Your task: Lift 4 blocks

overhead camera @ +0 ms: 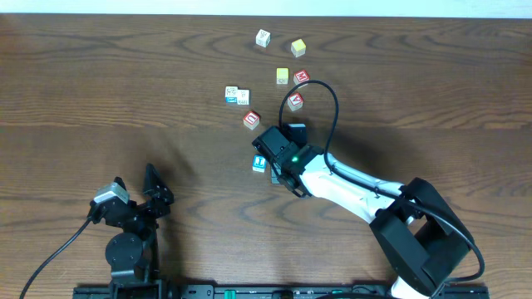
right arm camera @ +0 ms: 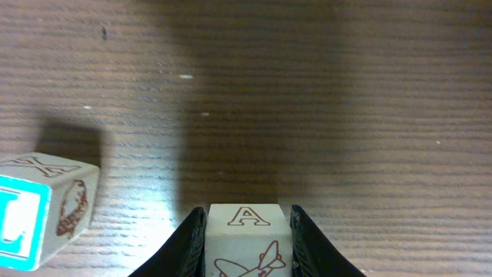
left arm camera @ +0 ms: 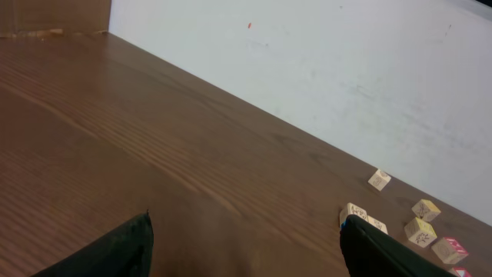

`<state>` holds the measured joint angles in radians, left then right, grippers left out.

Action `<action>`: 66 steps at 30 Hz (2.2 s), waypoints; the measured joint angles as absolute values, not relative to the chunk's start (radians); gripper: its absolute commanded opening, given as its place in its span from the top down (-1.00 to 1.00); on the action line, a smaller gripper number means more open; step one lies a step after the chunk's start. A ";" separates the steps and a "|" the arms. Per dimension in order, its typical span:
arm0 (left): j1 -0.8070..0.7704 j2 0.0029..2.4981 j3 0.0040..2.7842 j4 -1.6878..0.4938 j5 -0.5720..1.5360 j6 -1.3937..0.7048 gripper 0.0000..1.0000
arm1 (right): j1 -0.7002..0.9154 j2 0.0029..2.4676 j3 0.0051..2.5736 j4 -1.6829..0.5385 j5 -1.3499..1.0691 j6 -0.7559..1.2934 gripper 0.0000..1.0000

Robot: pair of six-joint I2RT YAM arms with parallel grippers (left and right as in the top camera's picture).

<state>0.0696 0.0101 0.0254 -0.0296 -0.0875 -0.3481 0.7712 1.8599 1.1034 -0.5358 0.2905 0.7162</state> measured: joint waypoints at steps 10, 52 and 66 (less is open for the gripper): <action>0.070 0.010 0.025 -0.030 -0.088 -0.348 -0.57 | 0.771 1.854 1.075 -0.498 0.294 0.717 -0.21; 0.070 0.010 0.025 -0.030 -0.088 -0.348 -0.57 | 0.699 1.854 1.282 -0.524 0.052 0.466 -0.43; 0.070 0.010 0.025 -0.030 -0.088 -0.348 -0.57 | 0.767 1.937 1.283 -0.501 0.057 0.716 -0.27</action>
<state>0.0696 0.0101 0.0254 -0.0299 -0.0875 -0.3481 0.7673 1.9369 1.2827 -0.5011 0.0574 0.7158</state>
